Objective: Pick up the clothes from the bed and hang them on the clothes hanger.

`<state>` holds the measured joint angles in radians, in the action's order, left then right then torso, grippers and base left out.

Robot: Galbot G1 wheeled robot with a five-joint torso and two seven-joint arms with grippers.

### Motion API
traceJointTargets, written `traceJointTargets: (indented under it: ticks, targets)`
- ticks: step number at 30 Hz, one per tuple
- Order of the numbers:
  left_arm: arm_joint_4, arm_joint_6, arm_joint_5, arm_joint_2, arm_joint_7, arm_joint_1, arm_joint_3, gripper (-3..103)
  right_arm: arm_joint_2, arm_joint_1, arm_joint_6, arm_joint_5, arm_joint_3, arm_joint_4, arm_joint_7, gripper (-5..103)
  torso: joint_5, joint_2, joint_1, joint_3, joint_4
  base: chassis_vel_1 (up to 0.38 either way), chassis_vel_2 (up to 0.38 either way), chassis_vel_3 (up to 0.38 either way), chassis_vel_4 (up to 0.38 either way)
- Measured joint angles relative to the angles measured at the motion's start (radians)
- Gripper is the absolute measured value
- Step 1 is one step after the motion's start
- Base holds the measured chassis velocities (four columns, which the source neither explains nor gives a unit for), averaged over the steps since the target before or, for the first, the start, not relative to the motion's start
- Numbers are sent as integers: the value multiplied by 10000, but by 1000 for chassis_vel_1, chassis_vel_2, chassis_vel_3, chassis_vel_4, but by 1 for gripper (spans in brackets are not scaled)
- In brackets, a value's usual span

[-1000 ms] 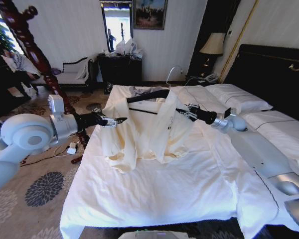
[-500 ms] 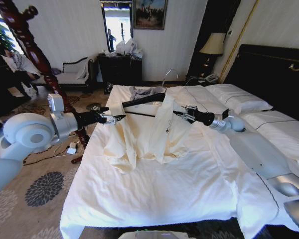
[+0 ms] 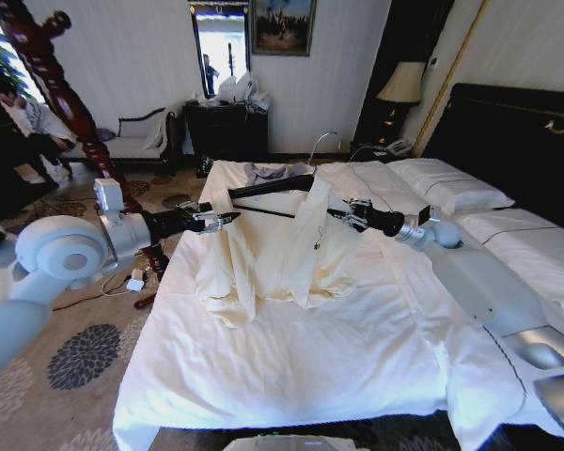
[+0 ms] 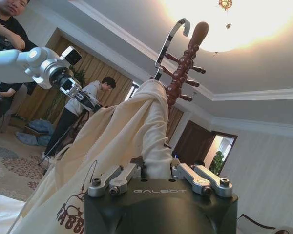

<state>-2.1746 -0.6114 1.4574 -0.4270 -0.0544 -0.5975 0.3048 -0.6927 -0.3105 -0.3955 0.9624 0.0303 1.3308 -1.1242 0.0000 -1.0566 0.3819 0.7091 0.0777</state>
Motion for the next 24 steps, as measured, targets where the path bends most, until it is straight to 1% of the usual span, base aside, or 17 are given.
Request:
traceJointTargets:
  ticks: [1, 4, 5, 7, 8, 9, 10, 12, 13, 15, 16, 18, 20, 22, 23, 24]
  targets:
    - [0, 0, 0, 0, 0, 0, 0, 59, 0, 0, 0, 0, 0, 0, 0, 21, 0, 0, 0, 0, 0, 0, 0, 0, 0]
    - [-194, 1, 42, -43, 24, -1, 69, 43, 42, -38, -56, -11, -9, -69, 43, 21, 1, 0, 0, 0, 0, 0, 0, 0, 0]
    - [-194, 1, 42, -43, 24, -1, 69, 43, 42, -38, -56, -11, -9, -69, 43, 21, 1, 0, 0, 0, 0, 0, 0, 0, 0]
    - [-268, 21, 55, -71, 51, 24, 159, 32, 83, -87, -84, -12, -42, -67, 52, 21, 1, 0, 0, 0, 1, 0, 0, 0, 0]
    - [-269, 42, 58, -86, 75, 41, 193, 32, 94, -100, -87, -13, -50, -49, 54, 21, 2, 0, 0, 0, 1, 0, 0, 0, 0]
    - [-233, 87, 69, -122, 123, 96, 244, 26, 106, -119, -91, -13, -59, -3, 56, 21, 1, 0, 0, 0, 1, 0, 0, 0, 0]
    - [-233, 87, 69, -122, 123, 96, 244, 26, 106, -119, -91, -13, -59, -3, 56, 21, 1, 0, 0, 0, 1, 0, 0, 0, 0]
    - [-80, 158, 83, -192, 205, 215, 292, 16, 107, -139, -92, -19, -61, 53, 61, 21, 0, 0, -1, 0, -1, 0, 0, 0, 0]
    - [-80, 158, 83, -192, 205, 215, 292, 16, 107, -139, -92, -19, -61, 53, 61, 21, 0, 0, -1, 0, -1, 0, 0, 0, 0]
    - [103, 235, 131, -315, 260, 388, 342, 4, 93, -163, -92, -50, -57, 118, 64, 21, -1, 0, 0, 0, 0, 0, 0, 0, 0]
    - [103, 235, 131, -315, 260, 388, 342, 4, 93, -163, -92, -50, -57, 118, 64, 21, -1, 0, 0, 0, 0, 0, 0, 0, 0]
    - [186, 278, 184, -409, 270, 538, 358, 0, 86, -218, -93, -160, 3, 180, 65, 19, 0, 0, 0, 0, 0, 0, 0, 0, 0]
    - [185, 289, 203, -472, 270, 642, 337, 0, 78, -260, -119, -388, 90, 202, 65, 19, 0, -1, -1, 0, 0, 0, 0, 0, 0]
    - [185, 289, 203, -472, 270, 642, 337, 0, 78, -260, -119, -388, 90, 202, 65, 19, 0, -1, -1, 0, 0, 0, 0, 0, 0]
    - [167, 290, 210, -500, 272, 694, 305, 0, 58, -277, -126, -593, 136, 202, 63, 19, -1, 0, 0, 0, 0, 0, 0, 0, 0]
    - [47, 288, 259, -513, 271, 816, 228, 0, -59, -290, -129, -1260, 249, 194, 62, 19, 1, 0, 0, 0, 0, 0, 0, 0, 0]
